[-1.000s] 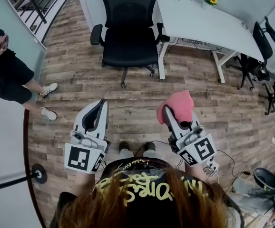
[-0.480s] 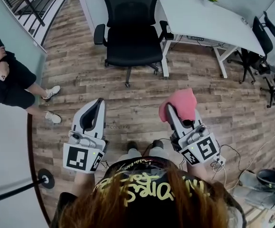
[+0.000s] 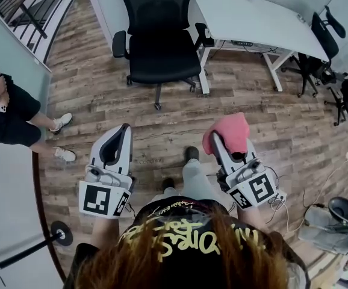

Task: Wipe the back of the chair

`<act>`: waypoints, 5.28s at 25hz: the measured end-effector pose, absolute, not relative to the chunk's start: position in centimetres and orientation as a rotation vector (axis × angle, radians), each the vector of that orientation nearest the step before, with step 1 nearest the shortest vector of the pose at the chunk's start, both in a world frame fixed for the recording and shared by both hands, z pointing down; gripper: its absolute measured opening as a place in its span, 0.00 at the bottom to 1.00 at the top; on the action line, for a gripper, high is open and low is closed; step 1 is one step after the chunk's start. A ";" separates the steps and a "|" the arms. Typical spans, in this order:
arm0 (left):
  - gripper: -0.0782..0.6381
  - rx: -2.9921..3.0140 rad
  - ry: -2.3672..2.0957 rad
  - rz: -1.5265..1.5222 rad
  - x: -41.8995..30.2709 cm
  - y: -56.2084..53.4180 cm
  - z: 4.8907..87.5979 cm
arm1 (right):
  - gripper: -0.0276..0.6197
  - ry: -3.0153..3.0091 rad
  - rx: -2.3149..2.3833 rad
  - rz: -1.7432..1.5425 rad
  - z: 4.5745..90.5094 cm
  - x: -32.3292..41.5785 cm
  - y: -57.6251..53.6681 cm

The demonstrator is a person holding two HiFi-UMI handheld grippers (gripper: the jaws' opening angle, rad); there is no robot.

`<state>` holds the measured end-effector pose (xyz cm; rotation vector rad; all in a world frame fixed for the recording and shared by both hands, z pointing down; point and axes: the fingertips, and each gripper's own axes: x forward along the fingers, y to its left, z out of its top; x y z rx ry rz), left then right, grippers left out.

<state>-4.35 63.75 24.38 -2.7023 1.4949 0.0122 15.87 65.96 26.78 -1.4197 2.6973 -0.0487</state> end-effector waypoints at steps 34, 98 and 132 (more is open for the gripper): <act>0.10 -2.531 1.727 0.036 2.8 39.8 22.8 | 0.14 2.817 -1.189 -0.022 26.4 23.5 38.3; 0.10 -2.660 1.528 -0.006 -11.3 2.5 24.3 | 0.14 2.700 -1.442 -0.080 27.5 9.8 3.8; 0.10 -2.588 1.784 -0.039 -5.2 -7.7 27.1 | 0.14 2.926 -1.752 0.055 32.2 25.4 -26.0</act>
